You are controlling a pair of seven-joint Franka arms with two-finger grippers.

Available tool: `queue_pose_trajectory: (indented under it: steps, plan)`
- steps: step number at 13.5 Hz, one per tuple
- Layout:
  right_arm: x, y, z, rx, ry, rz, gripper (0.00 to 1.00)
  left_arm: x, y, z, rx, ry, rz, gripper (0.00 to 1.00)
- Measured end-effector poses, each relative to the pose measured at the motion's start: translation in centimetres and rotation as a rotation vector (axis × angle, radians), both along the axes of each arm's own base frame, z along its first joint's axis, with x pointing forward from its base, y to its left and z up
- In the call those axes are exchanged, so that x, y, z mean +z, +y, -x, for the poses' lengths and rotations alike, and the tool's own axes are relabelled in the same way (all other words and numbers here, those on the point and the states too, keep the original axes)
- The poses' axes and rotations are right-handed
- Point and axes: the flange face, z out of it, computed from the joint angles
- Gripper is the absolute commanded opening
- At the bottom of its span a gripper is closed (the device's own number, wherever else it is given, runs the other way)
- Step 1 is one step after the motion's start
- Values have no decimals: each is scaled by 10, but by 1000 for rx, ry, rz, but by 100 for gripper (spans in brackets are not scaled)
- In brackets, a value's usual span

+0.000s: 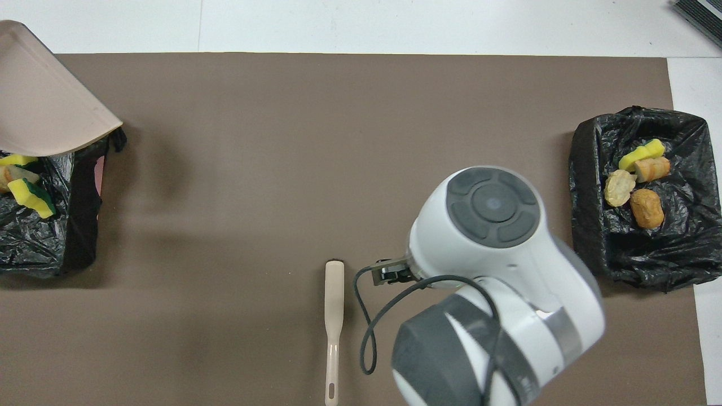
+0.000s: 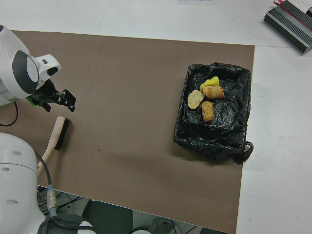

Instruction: Sweep and dump trash in bin

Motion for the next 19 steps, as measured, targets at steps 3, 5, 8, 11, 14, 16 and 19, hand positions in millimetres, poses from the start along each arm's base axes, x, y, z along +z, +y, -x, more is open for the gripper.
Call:
queue_pose_trajectory:
  steps: [3, 5, 8, 11, 14, 16, 19]
  plan:
    - [27, -55, -29, 30, -49, 22, 100, -14, -74, -4, 166, -44, 149, 0]
    - [39, -89, -41, 52, -85, 40, 100, -24, -143, -1, 298, -60, 238, 0]
    - [50, -145, -53, 88, -103, 40, 100, -43, -240, 8, 461, -103, 338, 0]
    - [54, -184, -53, 70, -72, 69, 100, -73, -334, 27, 548, -105, 401, 0]
    - [56, -211, -55, 28, -67, 98, 100, -125, -417, 49, 570, -75, 419, 0]
    - [56, -243, -58, 16, -63, 94, 100, -164, -448, 62, 535, -57, 423, 0]
    - [56, -293, -59, 7, -58, 83, 100, -197, -468, 80, 526, -54, 435, 0]
